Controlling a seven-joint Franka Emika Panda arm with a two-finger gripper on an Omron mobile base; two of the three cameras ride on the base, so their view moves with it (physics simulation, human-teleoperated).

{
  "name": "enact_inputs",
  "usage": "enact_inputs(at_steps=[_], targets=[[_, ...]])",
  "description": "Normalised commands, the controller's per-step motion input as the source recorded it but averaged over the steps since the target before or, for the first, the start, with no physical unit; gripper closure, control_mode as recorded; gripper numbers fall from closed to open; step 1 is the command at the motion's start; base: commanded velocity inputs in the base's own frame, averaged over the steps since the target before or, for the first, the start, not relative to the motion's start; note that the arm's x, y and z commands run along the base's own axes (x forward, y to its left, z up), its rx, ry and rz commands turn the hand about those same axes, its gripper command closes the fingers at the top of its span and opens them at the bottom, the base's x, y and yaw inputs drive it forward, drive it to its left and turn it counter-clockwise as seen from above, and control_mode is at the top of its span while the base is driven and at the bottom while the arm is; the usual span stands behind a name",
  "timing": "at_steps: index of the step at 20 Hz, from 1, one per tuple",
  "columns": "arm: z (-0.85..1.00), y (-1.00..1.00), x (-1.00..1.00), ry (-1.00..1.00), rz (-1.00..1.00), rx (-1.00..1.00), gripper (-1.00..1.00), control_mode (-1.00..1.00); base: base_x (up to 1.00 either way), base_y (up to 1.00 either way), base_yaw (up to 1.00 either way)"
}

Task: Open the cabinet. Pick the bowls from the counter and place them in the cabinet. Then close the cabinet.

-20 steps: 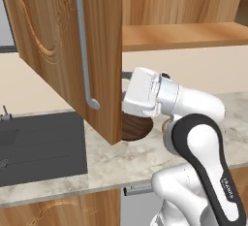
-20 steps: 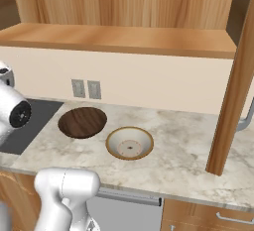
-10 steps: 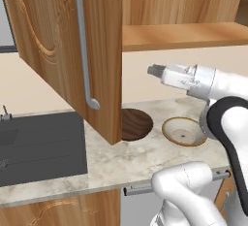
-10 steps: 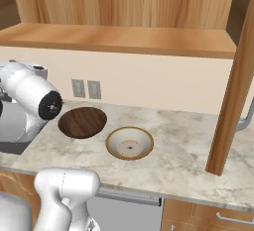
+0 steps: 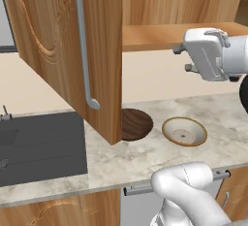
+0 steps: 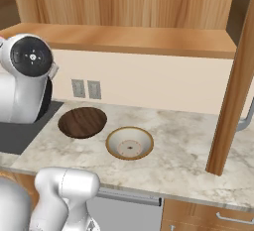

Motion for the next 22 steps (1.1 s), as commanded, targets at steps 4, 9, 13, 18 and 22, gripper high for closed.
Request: enact_inputs(at_steps=[4,9,13,18,22], targets=[[-0.10,-0.39,-0.36,0.32,-0.22,-0.05,-1.00,-1.00,0.00,0.00,0.00],[-0.28,-0.31,-0.24,0.15,-0.21,-0.09,-1.00,-1.00,0.00,0.00,0.00],[-0.33,-0.28,-0.08,0.16,-0.14,-0.05,-1.00,-1.00,0.00,0.00,0.00],[-0.50,-0.29,-0.08,0.22,-0.05,-0.04,-1.00,-1.00,0.00,0.00,0.00],[-0.48,-0.43,-0.06,0.16,-0.05,-0.07,-1.00,-1.00,0.00,0.00,0.00]])
